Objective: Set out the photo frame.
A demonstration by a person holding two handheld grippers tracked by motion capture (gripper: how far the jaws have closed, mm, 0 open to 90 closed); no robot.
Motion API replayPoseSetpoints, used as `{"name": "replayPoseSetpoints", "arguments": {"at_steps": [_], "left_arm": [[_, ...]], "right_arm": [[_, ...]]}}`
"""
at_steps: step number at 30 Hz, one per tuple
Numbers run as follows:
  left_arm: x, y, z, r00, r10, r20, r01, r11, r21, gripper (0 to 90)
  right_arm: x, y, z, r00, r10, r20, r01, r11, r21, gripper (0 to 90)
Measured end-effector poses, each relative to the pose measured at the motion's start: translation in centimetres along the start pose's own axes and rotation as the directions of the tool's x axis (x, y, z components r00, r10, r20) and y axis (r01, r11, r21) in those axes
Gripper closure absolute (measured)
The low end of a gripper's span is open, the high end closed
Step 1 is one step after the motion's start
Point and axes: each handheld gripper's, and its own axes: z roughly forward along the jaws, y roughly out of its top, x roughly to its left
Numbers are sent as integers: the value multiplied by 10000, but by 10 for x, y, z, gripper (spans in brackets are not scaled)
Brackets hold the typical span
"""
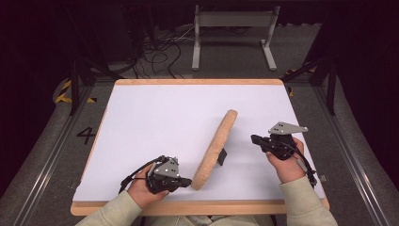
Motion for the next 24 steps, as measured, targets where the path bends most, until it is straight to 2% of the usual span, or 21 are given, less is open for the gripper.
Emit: {"name": "replayPoseSetpoints", "arguments": {"at_steps": [14,19,21,24], "left_arm": [[-6,21,29,9955,469,821,-472,9989,7,899],[-7,28,39,9932,508,1050,-505,9987,-53,899],[-7,31,43,9922,514,1135,-507,9987,-83,899],[-9,37,50,9918,624,1113,-615,9980,-115,899]], "right_arm": [[2,2,-11,10000,31,-53,-33,9997,-232,900],[2,6,-14,9986,366,-390,-372,9992,-153,900],[5,11,-15,9950,615,-791,-608,9981,118,851],[13,19,-16,9916,785,-1029,-767,9968,210,774]]}}
